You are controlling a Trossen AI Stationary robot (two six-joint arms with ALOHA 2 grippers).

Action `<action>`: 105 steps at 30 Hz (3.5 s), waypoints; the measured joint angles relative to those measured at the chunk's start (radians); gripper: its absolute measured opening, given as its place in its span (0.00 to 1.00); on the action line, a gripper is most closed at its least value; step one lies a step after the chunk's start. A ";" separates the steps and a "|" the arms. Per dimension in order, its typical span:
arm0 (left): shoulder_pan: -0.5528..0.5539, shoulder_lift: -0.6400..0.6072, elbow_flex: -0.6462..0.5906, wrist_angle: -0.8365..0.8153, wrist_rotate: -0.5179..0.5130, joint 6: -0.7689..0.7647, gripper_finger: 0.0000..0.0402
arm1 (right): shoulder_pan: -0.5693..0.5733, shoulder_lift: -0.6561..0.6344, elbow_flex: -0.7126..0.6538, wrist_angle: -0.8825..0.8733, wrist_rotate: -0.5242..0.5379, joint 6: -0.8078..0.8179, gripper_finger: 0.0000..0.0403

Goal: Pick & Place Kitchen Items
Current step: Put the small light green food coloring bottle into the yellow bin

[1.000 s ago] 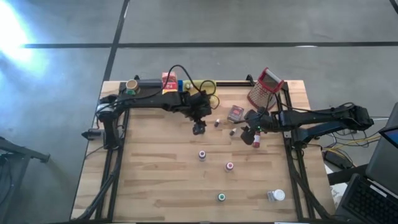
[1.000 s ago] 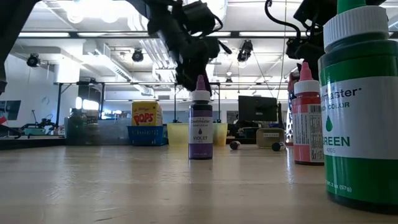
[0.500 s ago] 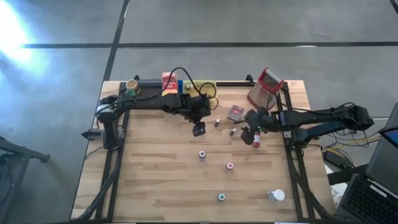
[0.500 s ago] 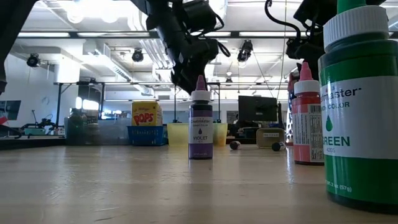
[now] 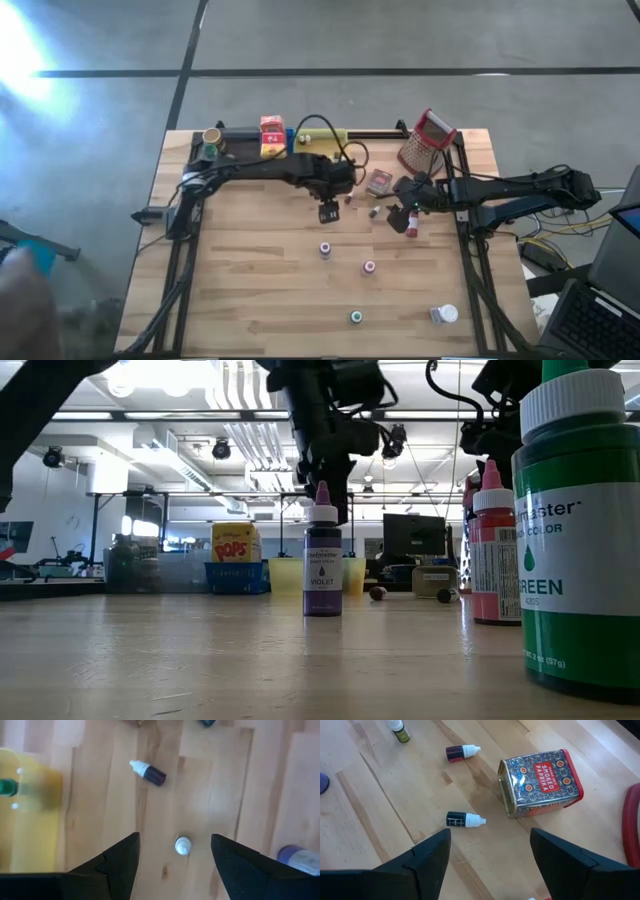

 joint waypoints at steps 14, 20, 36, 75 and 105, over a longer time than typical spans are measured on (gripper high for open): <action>-0.009 0.104 0.020 -0.107 -0.014 -0.107 0.62 | 0.000 0.000 0.000 -0.001 0.000 0.000 0.78; -0.009 0.104 0.021 -0.079 -0.014 -0.112 0.62 | 0.000 0.000 0.000 -0.001 0.000 0.000 0.84; -0.005 0.148 0.143 -0.096 -0.069 -0.026 0.62 | 0.000 0.000 0.000 -0.001 0.000 0.000 0.90; -0.007 0.293 0.265 -0.320 0.011 -0.057 0.62 | 0.000 0.000 0.000 0.000 0.000 0.000 0.69; -0.007 0.293 0.263 -0.298 0.010 -0.039 0.47 | 0.000 0.000 0.000 0.000 0.000 0.000 0.57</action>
